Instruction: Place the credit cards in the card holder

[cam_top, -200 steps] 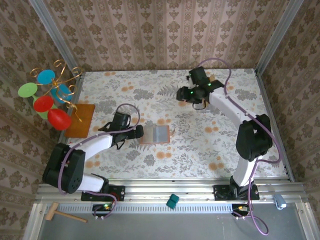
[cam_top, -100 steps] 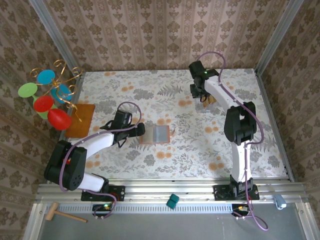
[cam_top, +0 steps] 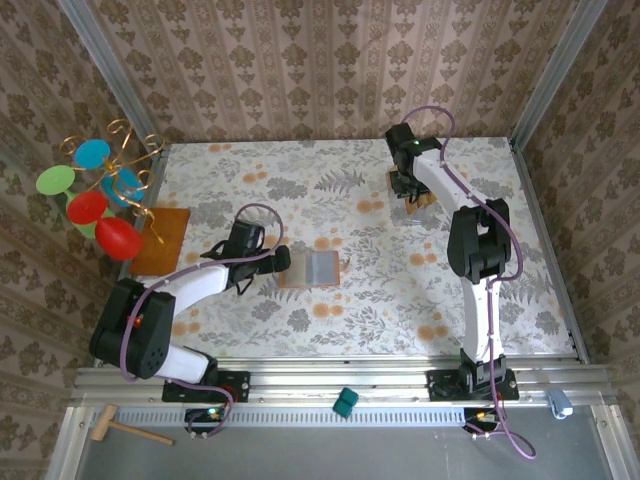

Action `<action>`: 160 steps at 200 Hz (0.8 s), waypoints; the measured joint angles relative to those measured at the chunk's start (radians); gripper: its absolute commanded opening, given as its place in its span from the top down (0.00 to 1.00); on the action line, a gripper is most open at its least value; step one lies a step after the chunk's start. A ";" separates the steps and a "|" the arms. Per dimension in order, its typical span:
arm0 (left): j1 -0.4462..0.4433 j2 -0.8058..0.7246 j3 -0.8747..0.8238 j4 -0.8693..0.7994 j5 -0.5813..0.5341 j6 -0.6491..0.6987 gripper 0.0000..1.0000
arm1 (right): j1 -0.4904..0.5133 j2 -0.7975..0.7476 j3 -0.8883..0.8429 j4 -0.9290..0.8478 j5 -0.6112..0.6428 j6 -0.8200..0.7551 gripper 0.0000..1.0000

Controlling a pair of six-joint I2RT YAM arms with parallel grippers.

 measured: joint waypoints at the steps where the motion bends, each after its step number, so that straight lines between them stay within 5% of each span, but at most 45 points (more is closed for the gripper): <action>1: 0.000 0.000 0.000 0.000 0.000 0.000 0.00 | 0.000 0.000 0.000 0.000 0.000 0.000 0.65; 113: 0.000 0.000 0.000 0.006 0.000 0.000 0.00 | -0.009 0.024 -0.014 0.001 -0.050 0.005 0.79; 160: 0.000 0.000 0.000 0.006 0.000 0.000 0.00 | -0.020 0.024 -0.014 0.004 -0.071 0.010 0.97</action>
